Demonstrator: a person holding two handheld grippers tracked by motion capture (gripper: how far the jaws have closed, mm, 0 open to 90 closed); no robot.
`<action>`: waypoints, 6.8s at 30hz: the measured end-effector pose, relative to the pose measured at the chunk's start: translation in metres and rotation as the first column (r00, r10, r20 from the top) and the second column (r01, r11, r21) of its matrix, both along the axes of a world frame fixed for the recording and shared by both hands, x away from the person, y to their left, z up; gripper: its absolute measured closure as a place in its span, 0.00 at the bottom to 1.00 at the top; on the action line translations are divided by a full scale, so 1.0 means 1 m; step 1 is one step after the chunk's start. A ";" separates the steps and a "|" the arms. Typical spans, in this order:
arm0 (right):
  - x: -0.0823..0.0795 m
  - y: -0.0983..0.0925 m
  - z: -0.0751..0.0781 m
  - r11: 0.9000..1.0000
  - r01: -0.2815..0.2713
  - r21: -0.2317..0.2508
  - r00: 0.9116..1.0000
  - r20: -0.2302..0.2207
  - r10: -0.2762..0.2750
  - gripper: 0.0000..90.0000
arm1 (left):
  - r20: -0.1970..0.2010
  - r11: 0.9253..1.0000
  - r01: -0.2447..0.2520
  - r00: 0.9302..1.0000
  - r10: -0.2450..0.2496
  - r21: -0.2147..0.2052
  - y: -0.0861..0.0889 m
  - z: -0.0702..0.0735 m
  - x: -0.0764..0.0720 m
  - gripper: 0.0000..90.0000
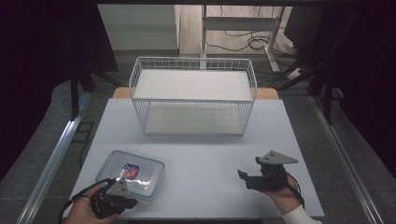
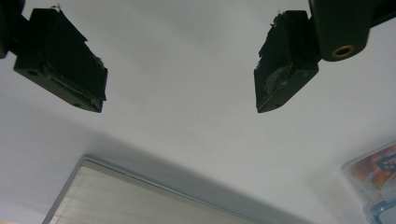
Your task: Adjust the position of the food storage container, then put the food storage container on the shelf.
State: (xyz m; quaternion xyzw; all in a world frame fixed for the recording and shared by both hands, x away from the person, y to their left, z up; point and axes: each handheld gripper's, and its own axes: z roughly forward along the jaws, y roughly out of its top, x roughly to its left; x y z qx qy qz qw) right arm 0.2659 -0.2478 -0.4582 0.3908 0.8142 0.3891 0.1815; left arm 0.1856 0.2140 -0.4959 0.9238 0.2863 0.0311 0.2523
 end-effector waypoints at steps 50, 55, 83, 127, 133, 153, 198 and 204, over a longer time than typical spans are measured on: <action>-0.001 0.001 -0.001 1.000 0.000 -0.008 1.000 0.003 0.000 0.20 | 0.078 0.929 -0.354 0.929 0.363 -0.110 0.049 0.031 0.019 1.00; 0.000 0.004 -0.001 1.000 -0.003 -0.008 1.000 0.002 0.003 0.20 | 0.086 0.887 -0.442 0.886 0.455 -0.135 0.076 0.034 0.022 1.00; 0.000 0.003 -0.003 1.000 0.008 -0.013 1.000 -0.008 -0.008 0.20 | -0.071 0.826 -0.553 0.833 0.549 -0.106 0.112 -0.007 0.058 1.00; 0.000 0.006 -0.004 1.000 -0.020 -0.019 0.999 -0.034 0.019 0.20 | -0.071 0.929 -0.359 0.933 0.354 -0.088 -0.016 0.000 0.117 1.00; 0.000 0.006 -0.005 1.000 -0.021 -0.019 0.999 -0.036 0.020 0.20 | -0.074 0.937 -0.337 0.941 0.331 -0.093 -0.031 0.001 0.119 1.00; 0.008 0.010 -0.003 0.999 -0.028 0.020 0.999 0.023 0.028 0.20 | -0.032 0.934 -0.312 0.950 0.311 -0.174 -0.022 0.013 0.107 1.00; 0.009 0.022 -0.007 0.984 -0.118 0.136 0.989 -0.068 0.128 0.16 | -0.207 0.742 -0.457 0.888 0.410 -0.490 0.006 0.019 0.091 0.22; 0.009 0.029 -0.005 0.979 -0.140 0.145 0.985 -0.076 0.152 0.16 | -0.266 0.736 -0.455 0.890 0.370 -0.502 0.000 0.012 0.099 0.15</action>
